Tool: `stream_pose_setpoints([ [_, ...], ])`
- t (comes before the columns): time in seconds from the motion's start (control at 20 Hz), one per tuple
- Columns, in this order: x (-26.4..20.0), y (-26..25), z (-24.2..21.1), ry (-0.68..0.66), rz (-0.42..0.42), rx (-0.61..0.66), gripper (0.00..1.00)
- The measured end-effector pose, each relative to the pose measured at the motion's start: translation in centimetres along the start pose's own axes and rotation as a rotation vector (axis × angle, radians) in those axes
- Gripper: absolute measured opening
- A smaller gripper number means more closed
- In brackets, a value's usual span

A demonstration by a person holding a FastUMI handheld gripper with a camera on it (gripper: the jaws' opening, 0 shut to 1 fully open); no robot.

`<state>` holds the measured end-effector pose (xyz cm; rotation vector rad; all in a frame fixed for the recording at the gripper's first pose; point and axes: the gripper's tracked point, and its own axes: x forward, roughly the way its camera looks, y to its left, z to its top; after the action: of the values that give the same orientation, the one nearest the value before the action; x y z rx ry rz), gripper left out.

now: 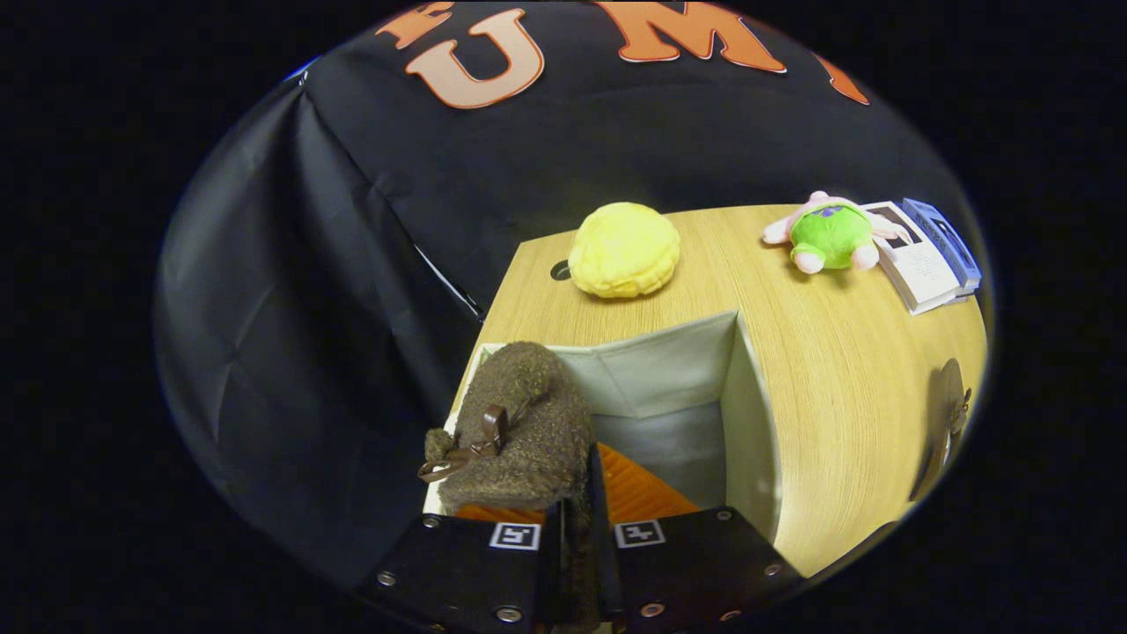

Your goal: Open the storage box then place both shoes into the box .Put the left shoe in first, then the right shoe, with the right side of both shoes facing outward in a uniform manner.

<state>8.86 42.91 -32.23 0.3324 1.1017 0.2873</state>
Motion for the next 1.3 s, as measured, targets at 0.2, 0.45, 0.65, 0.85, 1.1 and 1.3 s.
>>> stream_pose_setpoints([
  [0.2,-0.5,-0.3,-3.2,0.118,0.012,-0.085,0.71],
  [0.45,-4.2,0.1,-1.0,0.039,0.112,-0.093,0.92],
  [0.65,-8.6,-3.7,1.4,-0.102,0.103,-0.099,0.93],
  [0.85,-12.7,-9.8,2.1,-0.206,0.057,-0.11,0.96],
  [1.1,-15.6,-19.6,-0.1,-0.238,-0.084,-0.143,0.98],
  [1.3,-16.5,-28.4,-1.6,-0.238,-0.192,-0.136,0.99],
])
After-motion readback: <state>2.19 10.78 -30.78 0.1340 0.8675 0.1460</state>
